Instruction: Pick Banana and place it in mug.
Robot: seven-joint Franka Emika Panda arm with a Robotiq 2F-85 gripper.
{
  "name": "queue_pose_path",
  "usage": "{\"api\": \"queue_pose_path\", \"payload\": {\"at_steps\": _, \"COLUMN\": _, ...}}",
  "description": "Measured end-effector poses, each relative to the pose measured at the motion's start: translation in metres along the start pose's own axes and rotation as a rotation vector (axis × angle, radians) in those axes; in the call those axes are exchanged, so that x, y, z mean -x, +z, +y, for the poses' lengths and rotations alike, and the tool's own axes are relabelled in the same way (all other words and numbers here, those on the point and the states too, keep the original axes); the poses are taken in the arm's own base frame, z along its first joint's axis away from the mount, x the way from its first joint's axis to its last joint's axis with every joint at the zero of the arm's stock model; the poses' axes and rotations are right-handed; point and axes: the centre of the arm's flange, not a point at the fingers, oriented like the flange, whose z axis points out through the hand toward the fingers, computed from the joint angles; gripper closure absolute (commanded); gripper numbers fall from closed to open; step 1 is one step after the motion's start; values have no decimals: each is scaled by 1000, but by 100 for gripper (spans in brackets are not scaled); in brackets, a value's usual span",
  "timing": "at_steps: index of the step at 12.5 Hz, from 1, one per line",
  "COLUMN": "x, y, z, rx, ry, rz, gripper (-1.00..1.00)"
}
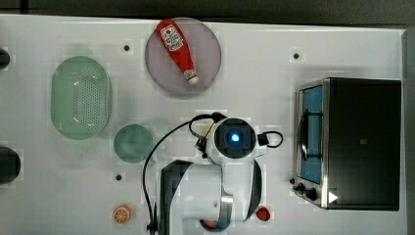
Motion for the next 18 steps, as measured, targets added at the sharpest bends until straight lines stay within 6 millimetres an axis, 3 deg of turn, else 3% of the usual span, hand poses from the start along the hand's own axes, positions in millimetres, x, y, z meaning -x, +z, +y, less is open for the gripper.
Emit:
{"api": "queue_pose_path", "payload": {"at_steps": 2, "x": -12, "y": 40, "z": -7, "rx": 7, "ry": -136, "rz": -1, "gripper": -100}}
{"api": "queue_pose_path", "payload": {"at_steps": 6, "x": -42, "y": 75, "z": -11, "rx": 12, "ry": -299, "rz": 48, "gripper": -100}}
{"api": "queue_pose_path", "payload": {"at_steps": 9, "x": -49, "y": 116, "z": -6, "rx": 16, "ry": -335, "rz": 52, "gripper": -100}}
{"api": "queue_pose_path", "payload": {"at_steps": 11, "x": -45, "y": 139, "z": -15, "rx": 14, "ry": -355, "rz": 39, "gripper": -93}}
{"api": "queue_pose_path", "payload": {"at_steps": 13, "x": -42, "y": 151, "z": -22, "rx": 13, "ry": -371, "rz": 38, "gripper": -40}}
{"api": "queue_pose_path", "payload": {"at_steps": 16, "x": -40, "y": 144, "z": -37, "rx": 8, "ry": -413, "rz": 65, "gripper": 43}}
{"api": "queue_pose_path", "payload": {"at_steps": 18, "x": -40, "y": 135, "z": -39, "rx": 3, "ry": -415, "rz": 89, "gripper": 46}}
